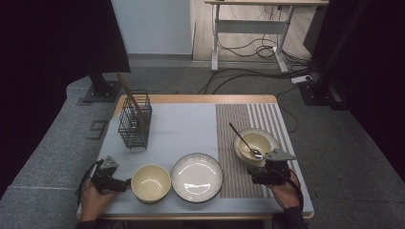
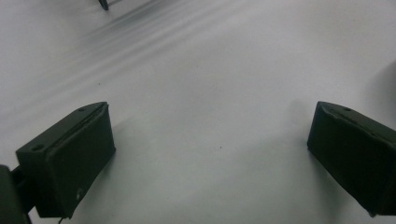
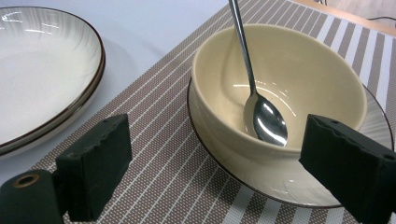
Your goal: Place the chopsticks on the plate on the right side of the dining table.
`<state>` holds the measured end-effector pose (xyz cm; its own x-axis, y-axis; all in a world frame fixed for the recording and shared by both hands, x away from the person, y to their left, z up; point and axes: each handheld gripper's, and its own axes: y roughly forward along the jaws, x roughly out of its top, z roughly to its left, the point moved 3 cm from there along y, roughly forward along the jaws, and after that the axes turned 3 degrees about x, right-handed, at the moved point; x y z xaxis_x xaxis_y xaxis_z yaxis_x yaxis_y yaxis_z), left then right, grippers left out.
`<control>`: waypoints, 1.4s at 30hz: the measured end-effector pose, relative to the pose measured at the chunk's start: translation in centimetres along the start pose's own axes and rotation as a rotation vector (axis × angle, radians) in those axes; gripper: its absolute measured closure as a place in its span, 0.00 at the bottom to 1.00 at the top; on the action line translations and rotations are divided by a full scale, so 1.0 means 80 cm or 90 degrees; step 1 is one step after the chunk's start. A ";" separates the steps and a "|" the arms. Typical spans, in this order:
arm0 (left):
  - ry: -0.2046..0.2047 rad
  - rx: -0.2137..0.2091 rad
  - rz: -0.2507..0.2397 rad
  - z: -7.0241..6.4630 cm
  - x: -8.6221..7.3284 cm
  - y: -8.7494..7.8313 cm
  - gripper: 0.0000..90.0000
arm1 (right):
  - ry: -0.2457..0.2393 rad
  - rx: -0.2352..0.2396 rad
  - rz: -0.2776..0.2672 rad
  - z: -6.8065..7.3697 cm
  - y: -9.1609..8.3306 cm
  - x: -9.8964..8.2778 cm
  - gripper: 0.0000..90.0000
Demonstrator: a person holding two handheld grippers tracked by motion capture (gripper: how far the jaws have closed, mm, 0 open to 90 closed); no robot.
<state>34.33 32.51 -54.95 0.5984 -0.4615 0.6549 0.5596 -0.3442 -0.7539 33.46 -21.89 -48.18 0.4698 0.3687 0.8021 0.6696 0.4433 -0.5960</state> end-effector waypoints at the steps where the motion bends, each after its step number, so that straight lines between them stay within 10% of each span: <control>1: 0.000 0.000 0.000 0.000 0.000 0.000 0.01 | 0.000 0.003 -0.001 0.000 -0.001 0.002 0.10; 42: 0.000 0.000 0.000 0.000 0.000 0.000 0.01 | -0.060 0.158 -0.007 0.051 0.022 0.087 0.02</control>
<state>34.32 32.52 -54.95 0.5982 -0.4616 0.6551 0.5596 -0.3444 -0.7538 35.56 -15.22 -43.83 0.3994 0.4323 0.8085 0.5068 0.6307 -0.5876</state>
